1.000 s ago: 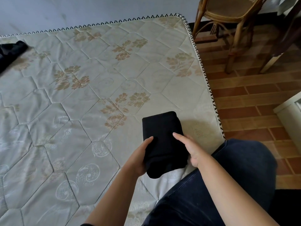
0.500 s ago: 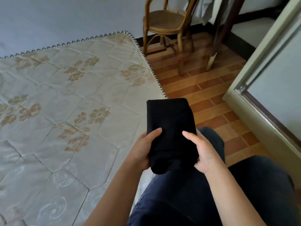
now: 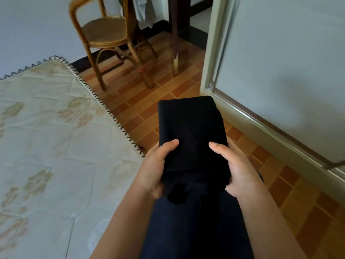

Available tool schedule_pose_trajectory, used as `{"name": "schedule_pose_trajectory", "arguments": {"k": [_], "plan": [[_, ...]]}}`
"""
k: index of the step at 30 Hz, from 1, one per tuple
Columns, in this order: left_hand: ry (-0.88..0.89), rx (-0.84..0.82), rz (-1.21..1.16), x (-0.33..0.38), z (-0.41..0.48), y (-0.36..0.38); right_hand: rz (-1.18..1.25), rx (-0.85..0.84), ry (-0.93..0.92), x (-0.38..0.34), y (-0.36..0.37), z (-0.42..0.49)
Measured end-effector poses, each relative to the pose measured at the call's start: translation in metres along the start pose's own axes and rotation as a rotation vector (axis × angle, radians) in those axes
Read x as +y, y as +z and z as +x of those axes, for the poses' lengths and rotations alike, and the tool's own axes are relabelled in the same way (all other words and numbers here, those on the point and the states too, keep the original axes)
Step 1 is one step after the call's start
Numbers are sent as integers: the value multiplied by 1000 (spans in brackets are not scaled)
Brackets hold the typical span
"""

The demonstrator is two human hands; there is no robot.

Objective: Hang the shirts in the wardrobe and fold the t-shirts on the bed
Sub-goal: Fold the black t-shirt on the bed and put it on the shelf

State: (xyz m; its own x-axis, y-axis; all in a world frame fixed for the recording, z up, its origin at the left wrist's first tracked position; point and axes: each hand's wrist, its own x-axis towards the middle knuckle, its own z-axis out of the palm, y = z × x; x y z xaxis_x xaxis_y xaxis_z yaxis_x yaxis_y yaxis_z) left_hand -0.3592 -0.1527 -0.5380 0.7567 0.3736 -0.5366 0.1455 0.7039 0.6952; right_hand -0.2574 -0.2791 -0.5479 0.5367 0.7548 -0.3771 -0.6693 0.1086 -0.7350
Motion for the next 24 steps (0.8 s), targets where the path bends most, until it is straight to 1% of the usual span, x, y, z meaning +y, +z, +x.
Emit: {"name": "schedule_pose_trajectory", "arguments": {"k": [6,10,13,16,19,24], "plan": [[-98,-95,78,19,84,69,52,106,-51,-64,-56,41],[-146,-156,125,56,137,128,59,192,-115,-128,-76,73],[-152,-212,158,91,158,169,38,237,-161,-179,-76,83],[-148,-284,189,126,158,207,28,279,-175,-224,-68,78],[-151,-312,217,160,142,242,33,346,-164,-269,-51,59],[-186,-400,320,207,104,306,-102,484,-175,-338,-23,13]]}}
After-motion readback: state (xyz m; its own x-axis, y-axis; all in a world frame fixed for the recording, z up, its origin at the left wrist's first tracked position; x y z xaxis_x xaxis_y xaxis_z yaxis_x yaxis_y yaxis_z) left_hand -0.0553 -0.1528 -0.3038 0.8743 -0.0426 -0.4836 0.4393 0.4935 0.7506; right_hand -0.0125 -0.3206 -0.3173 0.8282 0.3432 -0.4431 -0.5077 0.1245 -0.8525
